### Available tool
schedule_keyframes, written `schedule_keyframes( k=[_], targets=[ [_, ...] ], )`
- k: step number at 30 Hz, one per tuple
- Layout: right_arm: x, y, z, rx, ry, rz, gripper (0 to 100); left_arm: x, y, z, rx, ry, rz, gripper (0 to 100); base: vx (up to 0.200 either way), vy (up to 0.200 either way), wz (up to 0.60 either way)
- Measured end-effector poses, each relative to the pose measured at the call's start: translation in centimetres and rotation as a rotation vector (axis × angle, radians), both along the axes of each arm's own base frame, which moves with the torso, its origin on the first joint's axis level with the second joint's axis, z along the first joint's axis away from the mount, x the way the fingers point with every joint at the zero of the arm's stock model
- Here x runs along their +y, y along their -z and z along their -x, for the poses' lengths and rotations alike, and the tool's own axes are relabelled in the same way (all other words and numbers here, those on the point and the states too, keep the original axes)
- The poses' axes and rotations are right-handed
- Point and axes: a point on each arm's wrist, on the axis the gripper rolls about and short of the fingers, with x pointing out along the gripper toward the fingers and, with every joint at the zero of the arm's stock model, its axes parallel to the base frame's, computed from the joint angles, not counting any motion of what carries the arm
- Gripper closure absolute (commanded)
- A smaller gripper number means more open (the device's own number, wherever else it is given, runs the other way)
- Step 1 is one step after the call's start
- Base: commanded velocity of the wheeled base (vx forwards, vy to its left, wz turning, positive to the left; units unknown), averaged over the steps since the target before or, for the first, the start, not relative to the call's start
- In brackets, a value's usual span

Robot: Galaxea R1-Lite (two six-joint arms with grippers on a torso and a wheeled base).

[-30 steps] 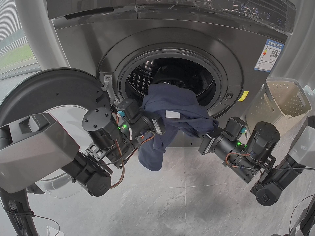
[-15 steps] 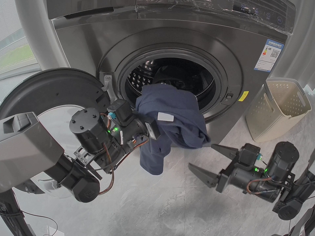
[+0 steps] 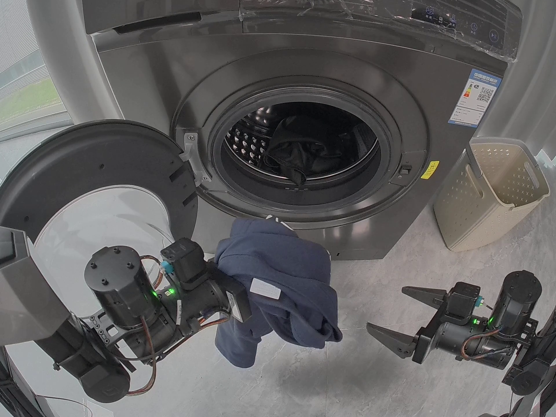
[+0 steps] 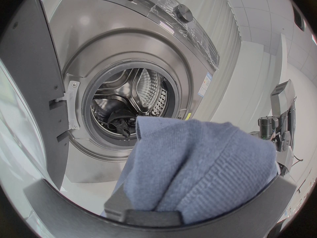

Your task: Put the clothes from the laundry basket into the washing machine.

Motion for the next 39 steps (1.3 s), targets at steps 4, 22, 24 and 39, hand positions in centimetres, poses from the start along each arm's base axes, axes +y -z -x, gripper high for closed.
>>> schedule_keyframes(
  k=[4,22,24,39],
  targets=[
    [-0.2,0.2,-0.3,0.006,0.019,0.004,0,0.3,-0.1,0.5,-0.009,-0.003,-0.013,100,0.15,0.0,0.0],
    [0.2,0.6,-0.5,0.024,0.014,0.012,0,-1.0,0.1,1.1,-0.017,0.047,-0.026,100,0.2,0.0,0.0],
    [0.3,0.6,-0.5,0.025,0.009,0.012,0,-1.1,0.1,1.2,-0.016,0.049,-0.026,100,0.0,0.0,0.0],
    [0.5,0.7,-0.3,0.032,-0.002,0.015,0,-1.4,0.0,1.2,-0.023,0.05,-0.022,100,0.0,-0.067,0.0]
  ],
)
